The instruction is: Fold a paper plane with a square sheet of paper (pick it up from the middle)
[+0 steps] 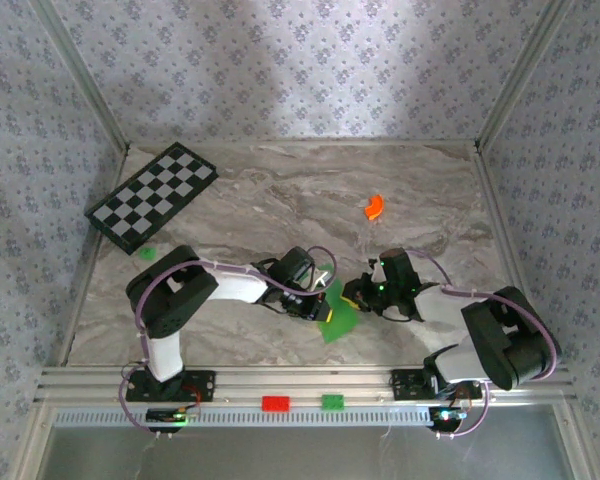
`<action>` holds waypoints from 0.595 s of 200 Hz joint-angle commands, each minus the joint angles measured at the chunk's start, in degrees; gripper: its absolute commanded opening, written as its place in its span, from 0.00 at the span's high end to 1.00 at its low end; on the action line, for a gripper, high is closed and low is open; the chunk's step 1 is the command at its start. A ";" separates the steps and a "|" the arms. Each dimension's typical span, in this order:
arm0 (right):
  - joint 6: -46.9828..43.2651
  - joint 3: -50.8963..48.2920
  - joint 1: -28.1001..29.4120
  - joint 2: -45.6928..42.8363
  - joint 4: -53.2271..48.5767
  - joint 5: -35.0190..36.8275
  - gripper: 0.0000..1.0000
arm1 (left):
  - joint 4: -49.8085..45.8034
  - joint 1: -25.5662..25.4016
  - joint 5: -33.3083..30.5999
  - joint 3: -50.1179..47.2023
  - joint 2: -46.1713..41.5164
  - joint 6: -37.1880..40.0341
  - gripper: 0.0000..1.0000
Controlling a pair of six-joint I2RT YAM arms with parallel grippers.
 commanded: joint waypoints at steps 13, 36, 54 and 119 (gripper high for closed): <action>-1.47 -0.63 -0.39 0.75 1.91 -1.31 0.82 | 0.83 -0.38 0.08 -1.02 -1.56 0.07 0.93; -2.21 -0.26 -0.42 1.17 1.73 -1.44 0.83 | 1.09 -0.38 0.29 -1.09 -1.73 0.01 0.93; -2.68 -0.11 -0.42 1.71 2.03 -1.76 0.86 | 1.11 -0.38 0.29 -1.16 -1.96 -0.03 0.93; -5.66 -0.32 -0.04 -8.08 -0.11 0.42 0.94 | -2.56 0.34 -1.96 -2.26 -12.97 0.43 0.87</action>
